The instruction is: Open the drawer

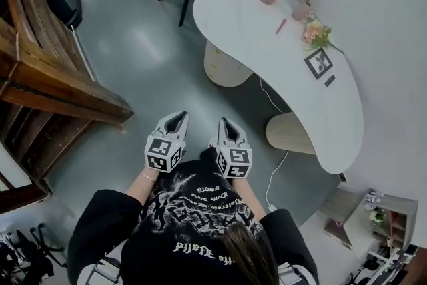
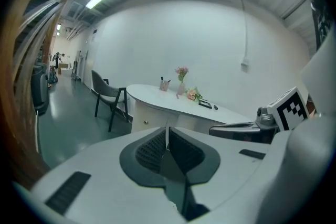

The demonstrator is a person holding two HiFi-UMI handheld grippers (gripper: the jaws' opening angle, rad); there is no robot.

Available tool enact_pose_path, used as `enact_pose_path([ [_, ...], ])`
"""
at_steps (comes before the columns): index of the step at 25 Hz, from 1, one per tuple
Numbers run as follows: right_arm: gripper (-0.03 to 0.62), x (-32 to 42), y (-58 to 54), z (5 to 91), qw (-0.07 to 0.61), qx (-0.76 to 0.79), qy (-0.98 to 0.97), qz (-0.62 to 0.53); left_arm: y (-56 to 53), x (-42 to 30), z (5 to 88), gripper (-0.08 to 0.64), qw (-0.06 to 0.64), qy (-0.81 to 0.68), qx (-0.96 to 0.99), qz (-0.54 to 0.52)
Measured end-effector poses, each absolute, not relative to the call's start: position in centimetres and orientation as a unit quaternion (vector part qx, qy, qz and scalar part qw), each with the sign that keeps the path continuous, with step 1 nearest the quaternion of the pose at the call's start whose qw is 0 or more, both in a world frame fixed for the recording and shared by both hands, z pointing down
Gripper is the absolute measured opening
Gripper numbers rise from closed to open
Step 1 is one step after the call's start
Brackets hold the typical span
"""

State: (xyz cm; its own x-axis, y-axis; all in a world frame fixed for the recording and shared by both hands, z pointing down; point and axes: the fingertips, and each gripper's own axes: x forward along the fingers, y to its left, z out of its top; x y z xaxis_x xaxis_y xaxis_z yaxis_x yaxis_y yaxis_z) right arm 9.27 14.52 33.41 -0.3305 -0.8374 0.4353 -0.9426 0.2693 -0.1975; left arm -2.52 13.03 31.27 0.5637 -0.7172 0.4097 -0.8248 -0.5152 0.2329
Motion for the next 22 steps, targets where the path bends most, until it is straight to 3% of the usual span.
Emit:
enact_pose_path([
  [12,0.026,17.6,8.1,33.9,0.137,0.533,-0.811,0.199,7.9,5.5,32.2,0.030,0.205,-0.485,0.840,0.130],
  [22,0.026,18.4,5.9,35.2,0.161,0.503,-0.824,0.206,5.4,6.0,32.2,0.029,0.200,-0.512,0.826,0.126],
])
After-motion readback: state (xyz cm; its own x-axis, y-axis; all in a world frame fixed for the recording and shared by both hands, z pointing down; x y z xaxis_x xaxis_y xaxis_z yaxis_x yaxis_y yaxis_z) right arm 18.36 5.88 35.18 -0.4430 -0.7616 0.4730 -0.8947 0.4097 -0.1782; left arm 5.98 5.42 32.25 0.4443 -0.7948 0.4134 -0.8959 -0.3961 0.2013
